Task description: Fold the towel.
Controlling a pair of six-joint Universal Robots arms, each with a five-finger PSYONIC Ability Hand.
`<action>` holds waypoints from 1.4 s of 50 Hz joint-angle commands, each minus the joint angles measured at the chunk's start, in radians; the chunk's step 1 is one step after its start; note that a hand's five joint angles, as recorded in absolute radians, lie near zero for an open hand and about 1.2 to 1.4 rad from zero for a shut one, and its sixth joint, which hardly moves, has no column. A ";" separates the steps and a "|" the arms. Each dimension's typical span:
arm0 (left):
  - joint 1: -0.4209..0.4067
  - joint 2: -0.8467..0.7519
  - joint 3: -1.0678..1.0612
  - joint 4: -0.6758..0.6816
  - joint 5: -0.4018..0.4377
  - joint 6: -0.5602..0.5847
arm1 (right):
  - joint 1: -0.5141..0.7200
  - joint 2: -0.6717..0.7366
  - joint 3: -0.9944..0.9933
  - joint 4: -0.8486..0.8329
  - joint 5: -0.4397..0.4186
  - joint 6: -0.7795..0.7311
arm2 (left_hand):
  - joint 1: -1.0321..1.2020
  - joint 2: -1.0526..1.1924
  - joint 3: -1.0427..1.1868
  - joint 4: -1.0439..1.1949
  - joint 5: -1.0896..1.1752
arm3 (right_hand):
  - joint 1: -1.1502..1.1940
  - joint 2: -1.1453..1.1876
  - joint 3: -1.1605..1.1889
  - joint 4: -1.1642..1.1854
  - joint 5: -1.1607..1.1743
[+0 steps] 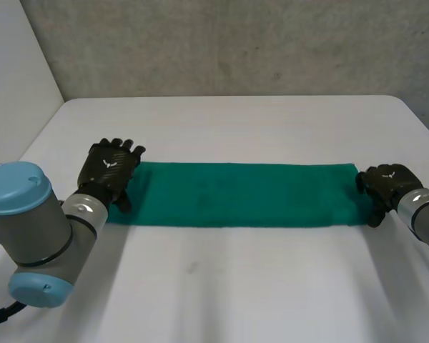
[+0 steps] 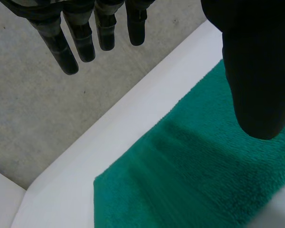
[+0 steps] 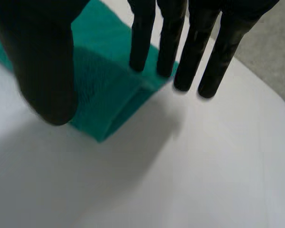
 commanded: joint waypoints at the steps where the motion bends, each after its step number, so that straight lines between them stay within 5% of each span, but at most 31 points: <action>1: 0.004 -0.008 0.002 0.000 -0.001 0.005 | -0.049 0.071 -0.049 -0.001 0.019 -0.002 | -0.017 -0.027 -0.038 -0.029 -0.046 | 1.035 0.981 0.976 0.979 0.985; 10: 0.004 0.000 -0.006 -0.001 -0.001 0.005 | -0.184 -0.043 -0.041 -0.013 0.036 -0.016 | -0.017 -0.027 -0.038 -0.029 -0.046 | 1.035 0.981 0.976 0.979 0.985; 15: 0.004 0.005 -0.015 -0.001 -0.001 0.005 | -0.310 -0.077 -0.075 -0.004 0.025 -0.123 | -0.017 -0.027 -0.038 -0.029 -0.046 | 1.035 0.981 0.976 0.979 0.985; 22: 0.007 0.017 -0.028 -0.001 -0.001 0.005 | -0.316 -0.075 -0.149 0.027 0.033 -0.301 | -0.017 -0.027 -0.038 -0.029 -0.046 | 1.035 0.981 0.976 0.979 0.985; 30: 0.010 0.035 -0.032 -0.023 -0.001 0.003 | -0.022 -0.087 -0.244 0.033 0.015 -0.232 | -0.017 -0.027 -0.038 -0.029 -0.046 | 1.035 0.981 0.976 0.979 0.985; 38: 0.009 0.052 -0.034 -0.027 -0.003 0.003 | 0.356 -0.072 -0.293 0.021 -0.093 -0.223 | -0.017 -0.027 -0.038 -0.029 -0.046 | 1.035 0.981 0.976 0.979 0.985; 45: -0.001 0.052 -0.034 -0.026 -0.003 0.003 | 0.607 0.089 -0.388 0.004 -0.134 -0.220 | -0.017 -0.027 -0.038 -0.029 -0.046 | 1.035 0.981 0.976 0.979 0.985; 52: -0.014 0.051 -0.032 -0.026 -0.001 0.003 | 0.710 0.261 -0.469 0.016 -0.123 -0.223 | -0.017 -0.027 -0.038 -0.029 -0.046 | 1.035 0.981 0.976 0.979 0.985; 53: -0.019 0.051 -0.032 -0.026 -0.003 0.003 | 0.716 0.270 -0.469 0.018 -0.123 -0.224 | -0.017 -0.027 -0.038 -0.029 -0.046 | 0.978 0.924 0.919 0.922 0.928; 55: -0.040 0.051 -0.023 -0.026 -0.001 0.003 | 0.726 0.281 -0.468 0.019 -0.102 -0.224 | -0.017 -0.027 -0.038 -0.029 -0.046 | 0.363 0.309 0.304 0.307 0.313; 58: -0.063 0.048 -0.014 -0.023 -0.001 0.003 | 0.710 0.267 -0.462 0.021 -0.026 -0.200 | -0.017 -0.027 -0.038 -0.029 -0.046 | -0.187 -0.241 -0.245 -0.243 -0.237; 64: -0.135 0.025 0.049 -0.020 0.000 -0.021 | 0.640 0.117 -0.361 0.028 0.091 -0.048 | -0.017 -0.027 -0.038 -0.029 -0.046 | -0.187 -0.241 -0.245 -0.243 -0.237; 70: -0.244 -0.075 0.199 -0.029 -0.003 -0.144 | 0.454 -0.053 -0.071 0.015 0.085 0.055 | -0.017 -0.027 -0.038 -0.029 -0.046 | -0.187 -0.241 -0.245 -0.243 -0.237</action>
